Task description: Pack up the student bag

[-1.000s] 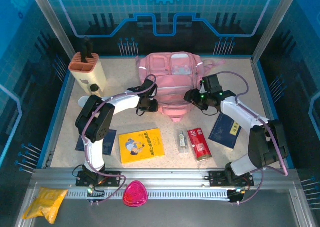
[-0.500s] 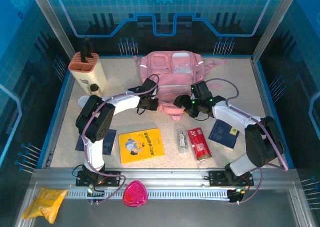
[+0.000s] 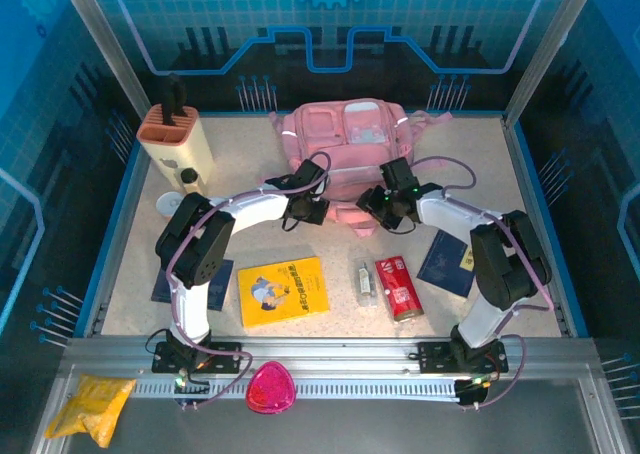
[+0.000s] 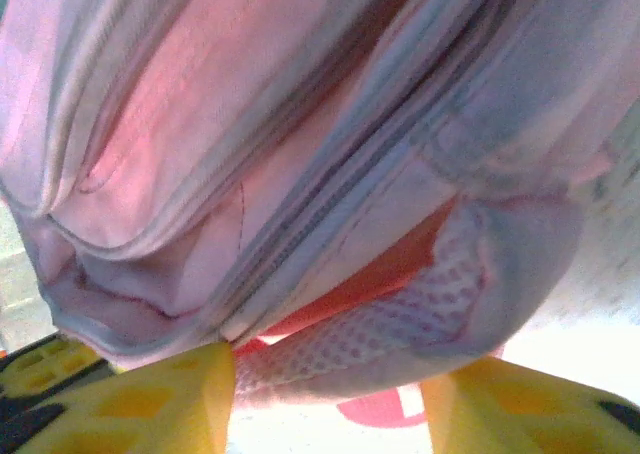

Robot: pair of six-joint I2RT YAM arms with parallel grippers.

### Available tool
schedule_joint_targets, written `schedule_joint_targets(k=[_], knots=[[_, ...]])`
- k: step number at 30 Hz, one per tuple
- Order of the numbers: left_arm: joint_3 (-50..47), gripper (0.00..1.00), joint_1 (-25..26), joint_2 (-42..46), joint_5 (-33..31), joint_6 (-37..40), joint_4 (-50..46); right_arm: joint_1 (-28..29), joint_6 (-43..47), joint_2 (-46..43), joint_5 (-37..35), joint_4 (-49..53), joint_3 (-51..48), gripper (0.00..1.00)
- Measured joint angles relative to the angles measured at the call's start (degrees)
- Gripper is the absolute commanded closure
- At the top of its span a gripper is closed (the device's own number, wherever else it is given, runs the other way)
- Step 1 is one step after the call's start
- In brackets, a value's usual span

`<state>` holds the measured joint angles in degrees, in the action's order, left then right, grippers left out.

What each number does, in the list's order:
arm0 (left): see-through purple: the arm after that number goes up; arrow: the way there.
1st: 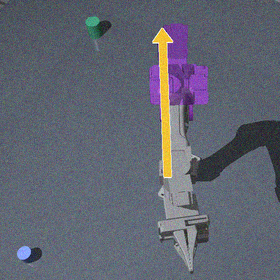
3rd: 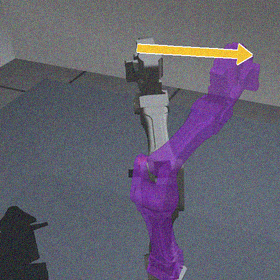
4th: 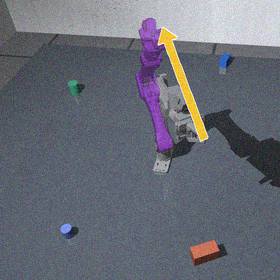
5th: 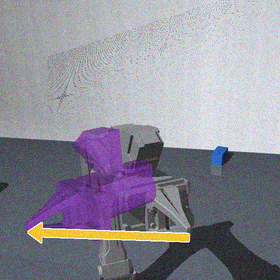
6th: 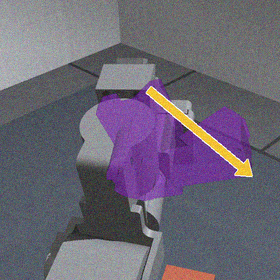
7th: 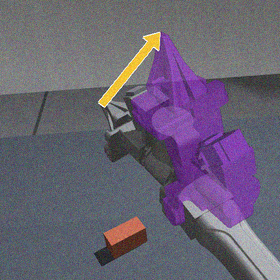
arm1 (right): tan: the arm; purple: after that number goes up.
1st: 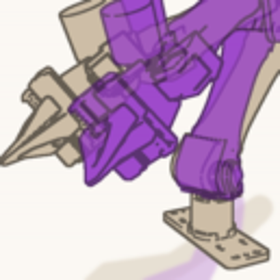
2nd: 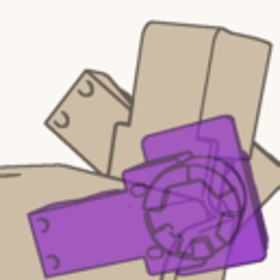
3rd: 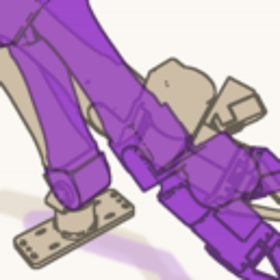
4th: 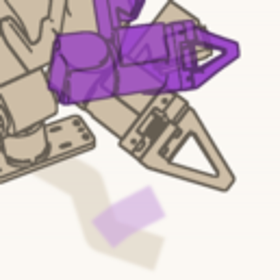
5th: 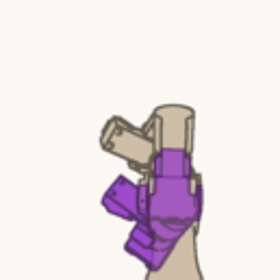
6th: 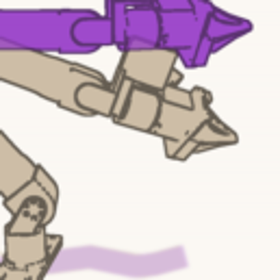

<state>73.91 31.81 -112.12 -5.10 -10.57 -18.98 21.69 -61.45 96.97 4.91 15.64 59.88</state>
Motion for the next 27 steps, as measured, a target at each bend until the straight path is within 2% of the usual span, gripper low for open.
schedule_joint_targets(k=[3, 7, 14, 17, 19, 20, 22, 27], knots=[[0.1, 1.0, 0.1, 0.0, -0.3, 0.0, -0.9, -3.5, 2.0, 0.0, 0.3, 1.0, 0.5, 0.84], [0.3, 1.0, 0.4, 0.0, -0.7, 0.0, -1.6, -7.3, 4.5, 0.2, 1.6, 2.5, 1.6, 0.99], [1.0, 1.0, 0.5, 0.2, -1.5, -0.5, -3.7, -13.2, 8.4, 0.7, 3.2, 6.2, 3.3, 1.0], [1.5, 1.0, 1.1, 0.7, -1.5, -1.6, -4.0, -14.6, 9.5, 0.9, 3.5, 7.9, 4.2, 0.77], [2.3, 1.0, 1.9, 1.0, -1.5, -2.5, -4.4, -14.4, 9.8, 0.9, 4.0, 7.9, 4.2, 0.71], [2.8, 1.0, 2.2, 1.1, -1.5, -2.9, -4.5, -14.1, 9.7, 0.7, 4.1, 7.8, 4.2, 0.65], [3.2, 0.87, 2.6, 1.1, -0.6, -3.2, -4.3, -13.0, 9.1, -0.5, 4.1, 7.5, 3.6, 0.59], [1.8, 0.71, 3.5, 1.4, 1.7, -4.3, -0.2, -7.4, 6.0, -5.0, 4.8, 5.7, 1.6, 0.43]])
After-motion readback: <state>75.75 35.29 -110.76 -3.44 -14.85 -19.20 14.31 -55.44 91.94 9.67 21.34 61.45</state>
